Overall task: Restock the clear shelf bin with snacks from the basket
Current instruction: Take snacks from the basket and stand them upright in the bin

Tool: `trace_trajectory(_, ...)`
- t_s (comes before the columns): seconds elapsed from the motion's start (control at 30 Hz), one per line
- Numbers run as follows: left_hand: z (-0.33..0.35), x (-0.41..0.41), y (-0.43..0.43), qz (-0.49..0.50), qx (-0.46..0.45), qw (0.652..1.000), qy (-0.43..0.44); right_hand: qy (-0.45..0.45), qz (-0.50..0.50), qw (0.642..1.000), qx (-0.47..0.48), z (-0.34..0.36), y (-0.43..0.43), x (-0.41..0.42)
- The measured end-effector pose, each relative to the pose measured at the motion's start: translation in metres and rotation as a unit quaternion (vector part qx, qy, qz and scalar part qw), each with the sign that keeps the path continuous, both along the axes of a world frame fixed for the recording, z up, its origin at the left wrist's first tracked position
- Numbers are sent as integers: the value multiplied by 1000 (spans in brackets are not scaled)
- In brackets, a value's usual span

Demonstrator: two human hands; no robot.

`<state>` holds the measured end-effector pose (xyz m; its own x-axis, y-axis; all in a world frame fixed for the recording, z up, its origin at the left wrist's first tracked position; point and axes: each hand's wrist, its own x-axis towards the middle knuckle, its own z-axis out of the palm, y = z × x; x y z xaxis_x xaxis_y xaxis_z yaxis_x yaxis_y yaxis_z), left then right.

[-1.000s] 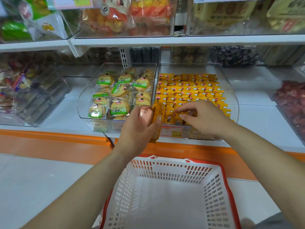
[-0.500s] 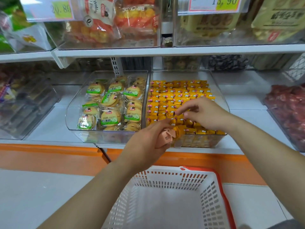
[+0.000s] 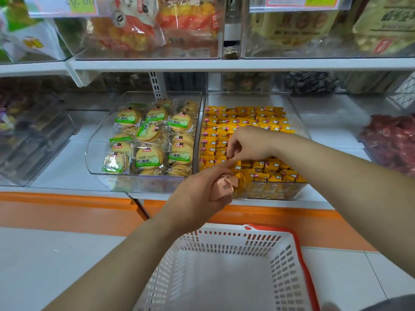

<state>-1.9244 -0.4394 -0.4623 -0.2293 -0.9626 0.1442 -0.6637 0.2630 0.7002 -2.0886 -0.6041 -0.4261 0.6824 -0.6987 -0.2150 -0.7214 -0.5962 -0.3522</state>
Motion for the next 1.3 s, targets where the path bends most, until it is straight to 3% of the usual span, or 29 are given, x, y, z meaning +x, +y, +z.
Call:
trace_trajectory(0.2,0,0,-1,2,23,997,69,40,-1,999,-1,3,-2,1)
trace_trajectory(0.47,-1,0,-2,-1,30,996,84,20,19,999,-16,-1,4,-4)
trace_trajectory(0.7,0,-1,-3,4,32,994,100,-49,-14,998,33,1,4,-4)
trace_trajectory(0.9,1,-5,-3,7,87,981,175,-133,-30,990,39,5,8,-9)
trace_trajectory(1.03,-3,-5,-5,17,109,981,160,-155,-26,987,40,3,17,-14)
trace_trajectory(1.17,-9,-6,-4,20,109,993,48,-191,-36,981,17,4,19,-15)
trace_trajectory(1.3,-5,-4,-5,29,143,984,102,-125,9,992,31,4,21,-15)
